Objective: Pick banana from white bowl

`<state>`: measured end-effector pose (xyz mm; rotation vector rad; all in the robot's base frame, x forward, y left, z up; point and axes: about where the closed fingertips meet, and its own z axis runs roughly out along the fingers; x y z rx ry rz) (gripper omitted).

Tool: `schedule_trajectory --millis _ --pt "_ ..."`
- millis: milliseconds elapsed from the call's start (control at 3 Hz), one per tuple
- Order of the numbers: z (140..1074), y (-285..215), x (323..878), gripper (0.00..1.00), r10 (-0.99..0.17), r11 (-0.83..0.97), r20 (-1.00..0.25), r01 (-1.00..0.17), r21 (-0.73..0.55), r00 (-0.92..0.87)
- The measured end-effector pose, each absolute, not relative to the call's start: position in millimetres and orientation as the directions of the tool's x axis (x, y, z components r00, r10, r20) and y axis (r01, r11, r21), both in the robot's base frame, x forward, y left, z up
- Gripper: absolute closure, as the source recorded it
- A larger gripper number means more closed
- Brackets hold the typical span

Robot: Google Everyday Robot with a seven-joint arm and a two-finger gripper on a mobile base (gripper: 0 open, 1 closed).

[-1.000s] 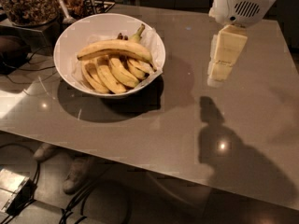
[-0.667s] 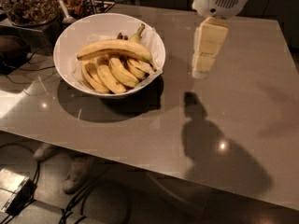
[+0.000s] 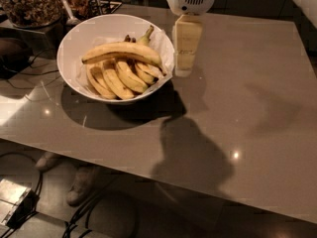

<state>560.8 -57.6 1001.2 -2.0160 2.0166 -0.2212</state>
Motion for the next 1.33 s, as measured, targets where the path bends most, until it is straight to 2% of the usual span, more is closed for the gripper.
schedule_trajectory --millis 333,1000,1333 --pt "996 -36 569 0.03 -0.995 -0.020 -0.089 -0.958 -0.286 0.048" --pt "995 -2 585 0.34 -0.990 -0.092 -0.080 -0.955 -0.283 0.119" --pt "992 12 594 0.35 -0.986 -0.126 -0.074 -0.952 -0.278 0.152"
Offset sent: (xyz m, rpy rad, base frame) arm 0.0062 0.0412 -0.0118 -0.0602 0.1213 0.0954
